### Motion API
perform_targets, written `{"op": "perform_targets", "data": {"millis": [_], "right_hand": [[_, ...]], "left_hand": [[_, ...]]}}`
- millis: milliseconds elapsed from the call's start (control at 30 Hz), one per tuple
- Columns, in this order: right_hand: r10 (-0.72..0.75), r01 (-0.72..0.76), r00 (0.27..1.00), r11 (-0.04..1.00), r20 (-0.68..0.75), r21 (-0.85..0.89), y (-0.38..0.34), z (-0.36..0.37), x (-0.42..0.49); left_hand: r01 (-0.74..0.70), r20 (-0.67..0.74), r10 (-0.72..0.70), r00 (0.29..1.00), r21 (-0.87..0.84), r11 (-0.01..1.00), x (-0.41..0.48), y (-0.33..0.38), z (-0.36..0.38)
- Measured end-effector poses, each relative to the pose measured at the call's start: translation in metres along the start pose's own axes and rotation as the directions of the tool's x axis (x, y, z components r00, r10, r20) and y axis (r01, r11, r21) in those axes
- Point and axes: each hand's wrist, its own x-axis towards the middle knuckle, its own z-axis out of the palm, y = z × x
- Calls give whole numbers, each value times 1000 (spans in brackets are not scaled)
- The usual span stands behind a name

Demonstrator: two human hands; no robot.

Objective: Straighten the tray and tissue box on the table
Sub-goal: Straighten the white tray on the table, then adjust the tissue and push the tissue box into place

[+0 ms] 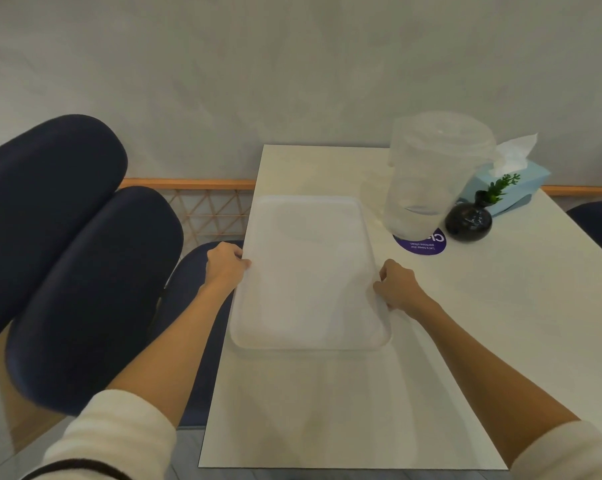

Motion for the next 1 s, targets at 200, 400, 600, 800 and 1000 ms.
{"op": "perform_targets", "data": {"millis": [200,400,600,800,1000], "right_hand": [[36,-45,993,996,114,72,4,-31,-9],[-112,112,994,993,2,31,26,-105,-19],[-317,329,933,943,-168,45,52,-212,-34],[-428,458,872,885,-236,85,101,-324,-18],[-415,461,867,878,-278,129,146,-404,38]], "left_hand": [[-214,-15,223,975,223,951,-10,41,3],[-483,-18,484,875,54,874,-48,162,18],[-684,-188,661,727,-111,721,-101,284,38],[-753,-314,686,656,-217,621,-145,395,85],[-673,-253,626,738,-348,653,-157,476,171]]}}
